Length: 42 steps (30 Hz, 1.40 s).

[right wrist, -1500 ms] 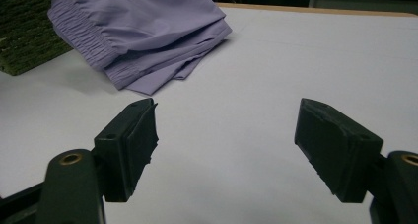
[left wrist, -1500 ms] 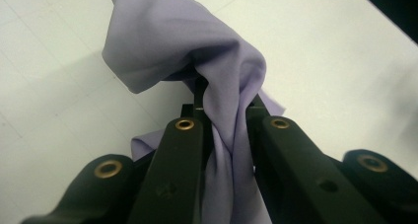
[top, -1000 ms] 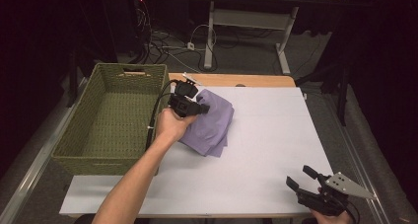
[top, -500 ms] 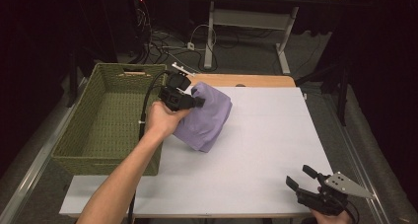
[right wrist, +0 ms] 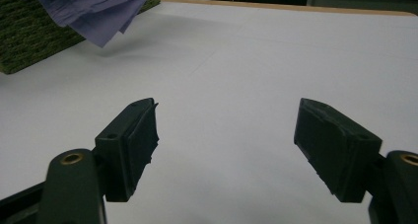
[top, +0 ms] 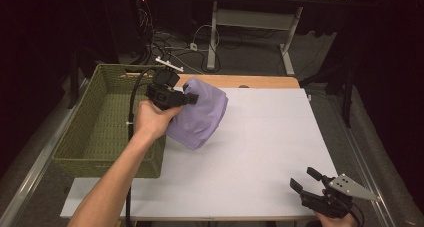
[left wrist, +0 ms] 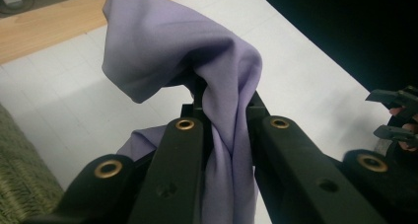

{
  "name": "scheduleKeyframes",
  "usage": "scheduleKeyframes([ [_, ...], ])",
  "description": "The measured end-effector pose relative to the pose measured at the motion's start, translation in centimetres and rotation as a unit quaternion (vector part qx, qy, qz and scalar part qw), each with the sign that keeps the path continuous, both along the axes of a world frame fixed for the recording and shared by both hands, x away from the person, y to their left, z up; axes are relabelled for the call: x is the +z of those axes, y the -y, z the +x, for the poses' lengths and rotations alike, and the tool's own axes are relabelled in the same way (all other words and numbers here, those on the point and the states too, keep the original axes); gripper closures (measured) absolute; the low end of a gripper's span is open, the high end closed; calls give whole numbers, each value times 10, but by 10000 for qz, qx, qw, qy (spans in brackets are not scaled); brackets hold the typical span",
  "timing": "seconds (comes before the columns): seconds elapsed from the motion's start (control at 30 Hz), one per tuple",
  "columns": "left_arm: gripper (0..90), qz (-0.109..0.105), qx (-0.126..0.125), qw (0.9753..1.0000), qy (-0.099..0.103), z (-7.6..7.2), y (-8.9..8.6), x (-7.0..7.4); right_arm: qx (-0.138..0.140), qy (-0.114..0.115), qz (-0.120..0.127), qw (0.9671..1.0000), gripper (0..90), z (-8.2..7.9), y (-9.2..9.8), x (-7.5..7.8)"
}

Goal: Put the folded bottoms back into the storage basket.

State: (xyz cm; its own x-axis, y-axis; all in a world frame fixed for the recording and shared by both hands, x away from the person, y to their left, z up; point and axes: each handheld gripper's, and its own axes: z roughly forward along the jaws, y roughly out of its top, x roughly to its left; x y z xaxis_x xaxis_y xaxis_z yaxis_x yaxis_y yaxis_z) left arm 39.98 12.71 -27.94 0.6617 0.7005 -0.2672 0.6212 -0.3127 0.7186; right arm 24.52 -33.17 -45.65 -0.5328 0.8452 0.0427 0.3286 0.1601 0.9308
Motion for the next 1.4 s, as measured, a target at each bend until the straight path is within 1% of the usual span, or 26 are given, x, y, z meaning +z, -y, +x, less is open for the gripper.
scheduleKeyframes([
  [0.07,821,-69,9,10000,9,-2,-7,3,-7,2,-5,10000,250,0,0,0],
  [0.17,821,-119,-11,9999,30,-4,-13,4,7,1,-9,10000,250,0,0,0],
  [0.27,822,-196,31,9998,-24,-6,-20,4,4,17,-7,10000,250,-1,-1,0],
  [0.4,822,-251,49,9997,1,-8,-26,7,-7,15,-8,10000,250,-1,0,0],
  [0.47,823,-304,104,9995,4,-10,-31,10,7,18,-14,10000,250,-1,0,0],
  [0.63,823,-336,179,9993,36,-12,-39,13,17,18,-12,10000,250,-1,-1,0],
  [0.77,823,-352,265,9990,75,-16,-51,17,23,15,-18,10000,250,-1,-1,0],
  [0.93,824,-477,407,9979,130,-18,-65,19,29,0,-28,10000,250,0,-1,0],
  [1.13,825,-530,559,9969,179,-22,-80,20,29,11,-34,10000,250,0,-1,0],
  [1.2,824,-526,598,9966,206,-23,-82,21,32,4,-45,10000,251,0,-1,0],
  [1.23,824,-464,670,9964,232,-24,-86,21,26,2,-38,10000,251,0,-1,0],
  [1.33,824,-422,734,9961,241,-25,-90,20,9,-7,-29,10000,250,0,-2,0],
  [1.4,824,-457,807,9954,231,-25,-96,20,9,-8,-32,10000,250,0,-2,0],
])
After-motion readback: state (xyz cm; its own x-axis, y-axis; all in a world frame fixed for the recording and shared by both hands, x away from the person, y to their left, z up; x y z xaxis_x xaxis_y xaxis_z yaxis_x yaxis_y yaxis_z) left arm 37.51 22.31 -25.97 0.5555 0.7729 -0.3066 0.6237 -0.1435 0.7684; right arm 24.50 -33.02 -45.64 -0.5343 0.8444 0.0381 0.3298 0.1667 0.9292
